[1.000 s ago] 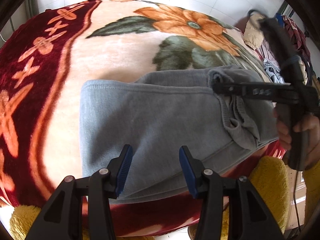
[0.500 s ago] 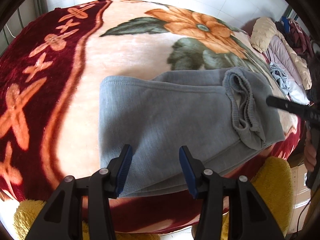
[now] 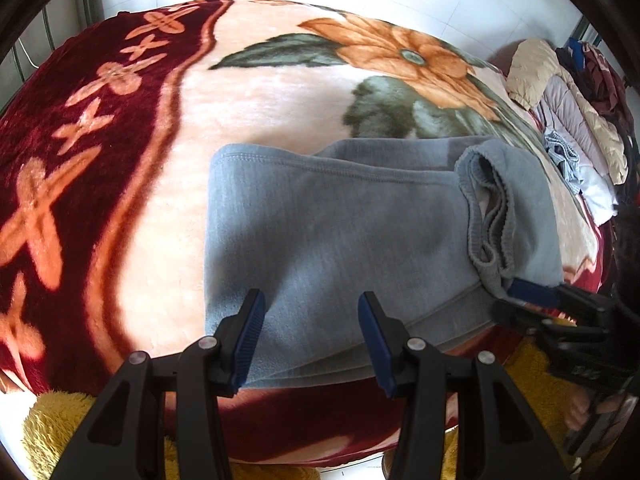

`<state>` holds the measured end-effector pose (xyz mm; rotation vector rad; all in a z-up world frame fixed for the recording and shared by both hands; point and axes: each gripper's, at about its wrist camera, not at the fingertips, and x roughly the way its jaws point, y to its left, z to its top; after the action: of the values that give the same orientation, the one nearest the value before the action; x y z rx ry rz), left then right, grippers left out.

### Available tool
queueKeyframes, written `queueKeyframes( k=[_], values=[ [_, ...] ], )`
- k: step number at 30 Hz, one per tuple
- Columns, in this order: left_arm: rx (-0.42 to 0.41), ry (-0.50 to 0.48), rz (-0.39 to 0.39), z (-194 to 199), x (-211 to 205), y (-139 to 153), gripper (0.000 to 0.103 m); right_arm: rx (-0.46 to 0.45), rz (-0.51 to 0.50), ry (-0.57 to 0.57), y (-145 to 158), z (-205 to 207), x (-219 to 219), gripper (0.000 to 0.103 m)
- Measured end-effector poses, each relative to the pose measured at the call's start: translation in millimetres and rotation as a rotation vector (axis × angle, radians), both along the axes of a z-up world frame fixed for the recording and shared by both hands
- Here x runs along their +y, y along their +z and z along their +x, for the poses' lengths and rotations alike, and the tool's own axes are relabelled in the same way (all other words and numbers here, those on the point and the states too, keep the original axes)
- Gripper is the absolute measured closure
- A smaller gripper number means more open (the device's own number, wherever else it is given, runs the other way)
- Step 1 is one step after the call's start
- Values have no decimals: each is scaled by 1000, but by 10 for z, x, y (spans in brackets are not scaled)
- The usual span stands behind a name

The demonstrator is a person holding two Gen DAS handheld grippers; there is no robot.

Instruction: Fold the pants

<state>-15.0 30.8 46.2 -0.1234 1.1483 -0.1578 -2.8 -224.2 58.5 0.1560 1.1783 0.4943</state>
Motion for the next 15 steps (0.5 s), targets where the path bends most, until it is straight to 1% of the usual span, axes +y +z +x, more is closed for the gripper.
queueKeyframes(
  k=[2, 3, 6, 8, 9, 11, 15],
  values=[
    [-2, 2, -7, -11, 14, 17, 52, -24, 28, -20, 124, -21, -167, 50],
    [-3, 4, -8, -14, 21, 25, 52, -44, 24, -38, 193, -22, -278, 50],
    [-5, 13, -5, -25, 57, 51, 52, -89, -38, -118, 284, 20, -594, 49],
    [-7, 20, -8, -39, 89, 67, 52, -94, -90, -178, 266, 103, -811, 47],
    [-8, 25, -7, -42, 106, 77, 52, -88, -117, -219, 230, 153, -948, 47],
    [-10, 31, -4, -38, 134, 91, 52, -75, -122, -253, 160, 235, -1094, 46],
    [-2, 47, 1, -6, 170, 86, 52, 16, -98, -288, -105, 409, -1275, 46]
  ],
)
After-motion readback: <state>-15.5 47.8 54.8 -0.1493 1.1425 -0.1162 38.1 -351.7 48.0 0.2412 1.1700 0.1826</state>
